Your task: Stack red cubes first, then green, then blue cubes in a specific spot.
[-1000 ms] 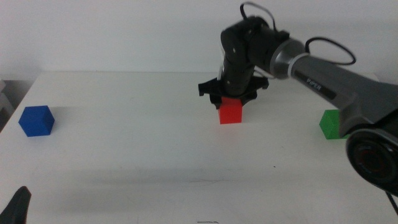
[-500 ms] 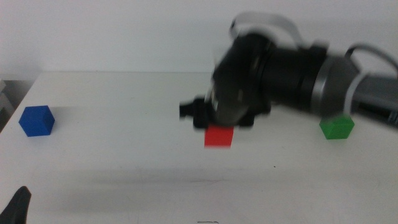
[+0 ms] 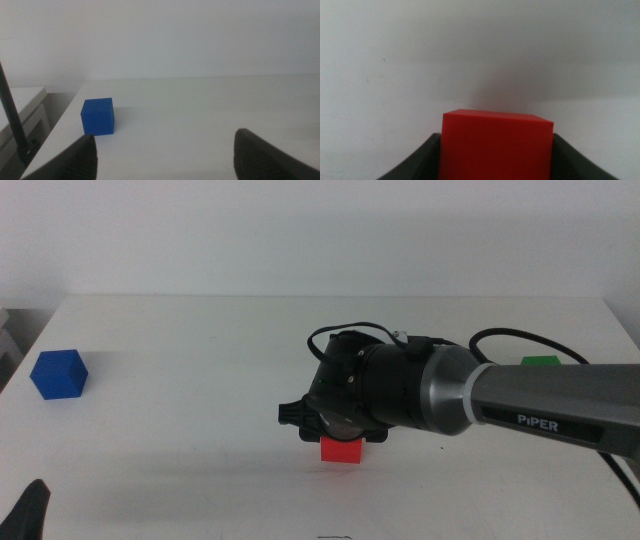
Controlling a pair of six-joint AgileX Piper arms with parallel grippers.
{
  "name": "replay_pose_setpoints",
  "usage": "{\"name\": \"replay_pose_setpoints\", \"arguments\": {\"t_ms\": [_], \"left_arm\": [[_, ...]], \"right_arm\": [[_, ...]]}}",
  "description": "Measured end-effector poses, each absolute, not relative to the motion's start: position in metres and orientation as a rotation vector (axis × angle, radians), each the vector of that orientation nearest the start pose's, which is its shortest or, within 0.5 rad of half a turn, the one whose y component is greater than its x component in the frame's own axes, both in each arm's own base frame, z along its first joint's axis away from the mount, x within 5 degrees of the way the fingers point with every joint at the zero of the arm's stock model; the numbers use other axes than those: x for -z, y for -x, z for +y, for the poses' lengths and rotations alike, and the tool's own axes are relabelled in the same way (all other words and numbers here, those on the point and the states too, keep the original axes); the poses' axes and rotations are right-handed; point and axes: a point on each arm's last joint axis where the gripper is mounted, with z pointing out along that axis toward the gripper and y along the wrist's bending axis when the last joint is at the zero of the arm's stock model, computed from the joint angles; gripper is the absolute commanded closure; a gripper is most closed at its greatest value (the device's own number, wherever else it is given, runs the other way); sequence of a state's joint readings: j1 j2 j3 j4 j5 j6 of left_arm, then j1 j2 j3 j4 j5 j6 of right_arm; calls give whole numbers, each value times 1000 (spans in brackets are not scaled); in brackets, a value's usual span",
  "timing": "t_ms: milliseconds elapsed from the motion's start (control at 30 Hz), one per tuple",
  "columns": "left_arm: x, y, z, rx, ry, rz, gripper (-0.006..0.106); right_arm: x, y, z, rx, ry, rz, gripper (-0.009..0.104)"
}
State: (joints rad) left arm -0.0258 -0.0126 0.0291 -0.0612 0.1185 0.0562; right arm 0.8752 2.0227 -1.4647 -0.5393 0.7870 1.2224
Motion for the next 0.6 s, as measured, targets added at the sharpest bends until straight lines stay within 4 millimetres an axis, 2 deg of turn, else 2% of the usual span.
{"name": "replay_pose_setpoints", "arguments": {"t_ms": [600], "left_arm": [[-193, -57, -2, 29, -23, 1618, 7]], "right_arm": [[-177, -296, 308, -41, 51, 2619, 96]]}}
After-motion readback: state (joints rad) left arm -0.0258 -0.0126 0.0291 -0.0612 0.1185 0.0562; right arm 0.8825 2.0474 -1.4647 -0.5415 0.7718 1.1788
